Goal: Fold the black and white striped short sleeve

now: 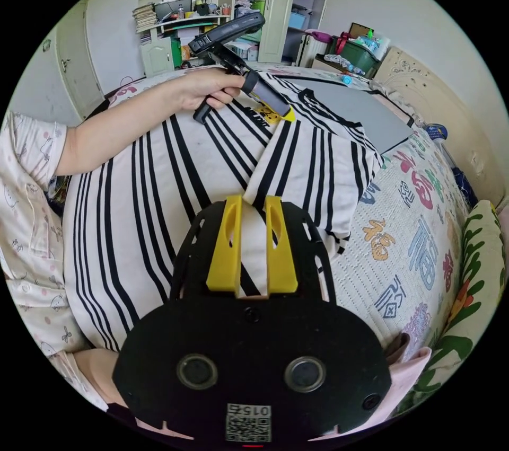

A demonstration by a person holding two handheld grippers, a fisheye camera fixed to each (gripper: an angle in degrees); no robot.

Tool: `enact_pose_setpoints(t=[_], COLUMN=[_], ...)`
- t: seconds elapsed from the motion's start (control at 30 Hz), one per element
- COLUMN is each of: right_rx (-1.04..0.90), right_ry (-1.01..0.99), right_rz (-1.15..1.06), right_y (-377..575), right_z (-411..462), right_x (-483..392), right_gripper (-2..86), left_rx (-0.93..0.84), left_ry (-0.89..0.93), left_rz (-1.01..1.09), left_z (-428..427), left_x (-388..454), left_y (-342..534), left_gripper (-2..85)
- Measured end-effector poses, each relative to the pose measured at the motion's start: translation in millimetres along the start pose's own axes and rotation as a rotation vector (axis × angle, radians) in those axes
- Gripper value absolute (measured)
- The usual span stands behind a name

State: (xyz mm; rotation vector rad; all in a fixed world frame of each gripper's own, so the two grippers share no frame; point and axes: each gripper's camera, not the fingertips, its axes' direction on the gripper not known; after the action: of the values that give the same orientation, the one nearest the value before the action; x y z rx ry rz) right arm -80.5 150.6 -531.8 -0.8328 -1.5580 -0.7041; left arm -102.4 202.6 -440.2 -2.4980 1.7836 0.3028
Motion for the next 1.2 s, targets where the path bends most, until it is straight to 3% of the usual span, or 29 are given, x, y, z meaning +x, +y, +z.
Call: enact_pose_setpoints(t=[0.1, 0.3, 0.5, 0.63, 0.7, 0.77, 0.83, 0.97, 1.2], right_rx=[0.01, 0.089, 0.0, 0.079, 0.024, -0.005, 0.019, -0.084, -0.097], right_ry=[0.035, -0.02, -0.105, 0.055, 0.162, 0.196, 0.201, 0.273, 0.234], right_rz=[0.01, 0.047, -0.051, 0.189, 0.321, 0.414, 0.426, 0.383, 0.415], right_y=[9, 26, 39, 74, 87, 94, 93, 88, 116], right_z=[2, -6, 8, -19, -10, 3, 10, 42, 47], right_x=[18, 63, 96, 169, 203, 235, 247, 263, 307], right_gripper=[2.8, 2.0, 9.7, 8.1, 8.0, 7.9, 7.2, 2.7, 0.8], left_rx=[-0.005, 0.027, -0.043, -0.011, -0.054, -0.147, -0.199, -0.307, -0.332], left_ry=[-0.071, -0.068, -0.072, -0.116, -0.025, 0.204, 0.287, 0.307, 0.311], left_rz=[0.038, 0.112, 0.129, 0.284, 0.487, 0.722, 0.81, 0.851, 0.852], left_z=[18, 38, 84, 95, 113, 150, 181, 250, 309], left_x=[34, 78, 106, 175, 232, 296, 325, 352, 367], left_y=[-3, -10, -27, -39, -38, -28, -22, -14, 13], left_gripper=[1.5, -0.3, -0.1, -0.1, 0.0, 0.5, 0.6, 0.4, 0.1])
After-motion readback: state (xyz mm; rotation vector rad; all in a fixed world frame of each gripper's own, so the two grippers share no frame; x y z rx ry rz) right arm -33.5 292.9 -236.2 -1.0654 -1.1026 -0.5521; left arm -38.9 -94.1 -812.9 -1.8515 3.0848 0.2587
